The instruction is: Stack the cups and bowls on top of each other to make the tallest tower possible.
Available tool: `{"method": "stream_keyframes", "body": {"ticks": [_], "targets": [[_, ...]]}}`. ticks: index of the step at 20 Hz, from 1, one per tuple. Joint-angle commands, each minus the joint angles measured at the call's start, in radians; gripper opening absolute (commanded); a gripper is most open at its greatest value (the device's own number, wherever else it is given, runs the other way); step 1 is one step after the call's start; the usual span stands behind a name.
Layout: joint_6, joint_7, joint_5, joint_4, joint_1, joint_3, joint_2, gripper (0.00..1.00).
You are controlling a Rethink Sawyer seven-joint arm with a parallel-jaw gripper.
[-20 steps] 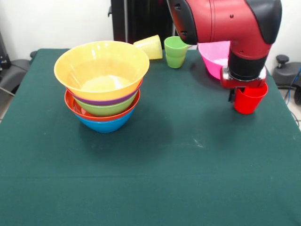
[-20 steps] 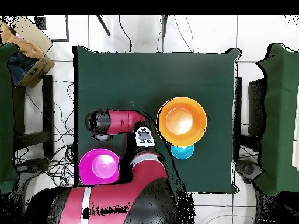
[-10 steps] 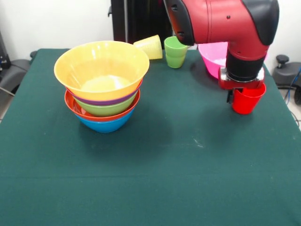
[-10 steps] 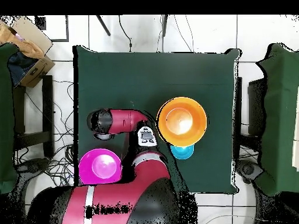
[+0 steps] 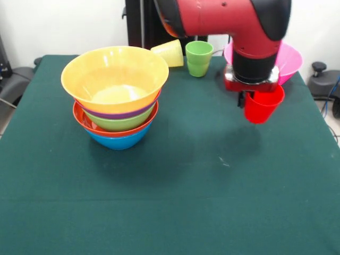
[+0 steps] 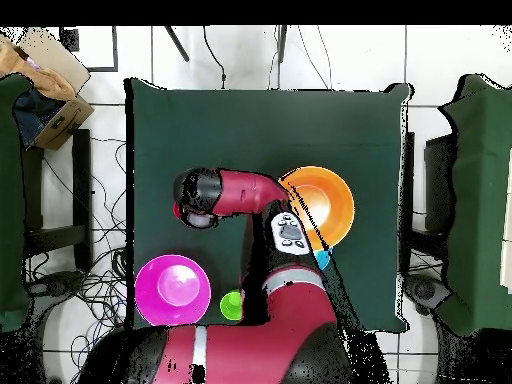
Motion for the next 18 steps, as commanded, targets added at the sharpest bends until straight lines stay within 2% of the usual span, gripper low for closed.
{"method": "stream_keyframes", "body": {"ticks": [1, 6, 8, 11, 14, 18], "targets": [[0.293, -0.059, -0.008, -0.171, -0.051, 0.078, -0.119, 0.0], [0.477, -0.015, -0.009, -0.271, -0.06, 0.07, -0.182, 0.0], [0.573, -0.04, -0.025, -0.309, -0.072, 0.072, -0.204, 0.0], [0.726, -0.136, -0.105, -0.367, -0.084, 0.06, -0.228, 0.0], [0.783, -0.228, -0.162, -0.367, -0.105, 0.059, -0.268, 0.0], [0.819, -0.301, -0.193, -0.348, -0.142, 0.08, -0.308, 0.0]]}}
